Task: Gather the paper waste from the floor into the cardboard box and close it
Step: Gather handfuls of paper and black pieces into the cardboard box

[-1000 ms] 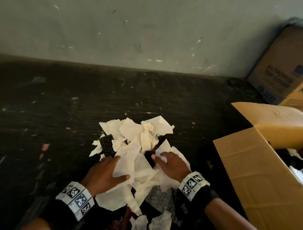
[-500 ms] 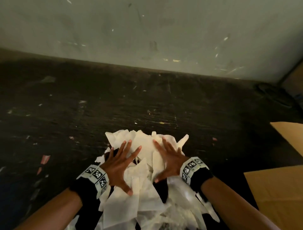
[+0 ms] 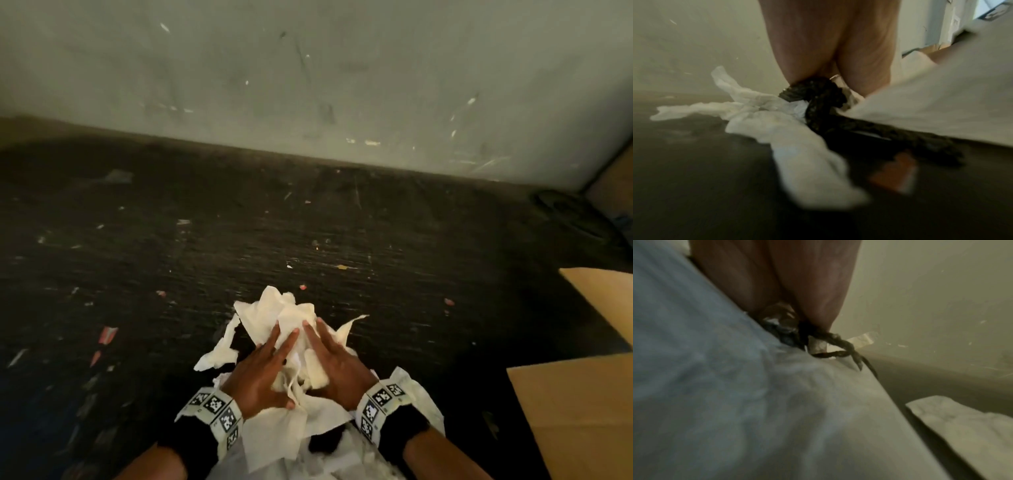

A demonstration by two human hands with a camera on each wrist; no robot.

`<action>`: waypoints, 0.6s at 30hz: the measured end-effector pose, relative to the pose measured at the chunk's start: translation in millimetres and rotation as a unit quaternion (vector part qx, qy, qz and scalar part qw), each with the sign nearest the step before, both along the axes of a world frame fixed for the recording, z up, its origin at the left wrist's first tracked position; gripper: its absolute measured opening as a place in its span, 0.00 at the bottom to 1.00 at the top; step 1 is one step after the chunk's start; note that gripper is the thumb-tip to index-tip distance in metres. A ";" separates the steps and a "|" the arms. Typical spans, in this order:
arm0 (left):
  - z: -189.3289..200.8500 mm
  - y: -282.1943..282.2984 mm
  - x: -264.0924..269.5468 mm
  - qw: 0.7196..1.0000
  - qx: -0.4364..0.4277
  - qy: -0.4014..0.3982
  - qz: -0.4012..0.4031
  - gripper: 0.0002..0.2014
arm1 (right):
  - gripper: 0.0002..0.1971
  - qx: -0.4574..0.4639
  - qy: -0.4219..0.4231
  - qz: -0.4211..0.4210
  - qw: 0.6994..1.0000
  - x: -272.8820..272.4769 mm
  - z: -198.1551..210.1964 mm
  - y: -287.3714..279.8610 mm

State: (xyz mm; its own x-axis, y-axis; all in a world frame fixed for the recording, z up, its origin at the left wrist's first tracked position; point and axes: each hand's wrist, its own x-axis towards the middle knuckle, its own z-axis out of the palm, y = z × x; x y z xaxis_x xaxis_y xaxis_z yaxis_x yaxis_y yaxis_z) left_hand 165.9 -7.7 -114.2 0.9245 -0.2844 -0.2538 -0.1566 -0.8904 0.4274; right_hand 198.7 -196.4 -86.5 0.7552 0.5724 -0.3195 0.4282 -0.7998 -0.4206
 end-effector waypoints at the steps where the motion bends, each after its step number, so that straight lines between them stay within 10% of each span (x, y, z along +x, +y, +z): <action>1: 0.5 -1.1 -5.2 1.000 -0.012 -0.007 0.006 0.60 | 0.56 0.008 -0.003 -0.008 1.000 -7.3 3.0 0.9; 13: 37.2 -19.1 -48.0 0.994 -0.054 -0.093 0.004 0.48 | 0.43 0.043 -0.019 -0.052 0.998 -82.1 67.7 -1.9; 18: 114.6 -31.5 -62.7 0.982 -0.036 -0.178 -0.053 0.51 | 0.59 0.082 -0.113 -0.023 0.990 -95.3 116.2 -23.6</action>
State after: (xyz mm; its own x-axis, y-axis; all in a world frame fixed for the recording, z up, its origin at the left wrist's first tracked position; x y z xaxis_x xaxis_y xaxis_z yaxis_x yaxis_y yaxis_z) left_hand 103.2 -39.2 0.4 0.9154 -0.3889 0.1044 -0.3974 -0.8308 0.3897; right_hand 103.4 -220.0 29.7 0.8235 0.5655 -0.0452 0.4908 -0.7500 -0.4434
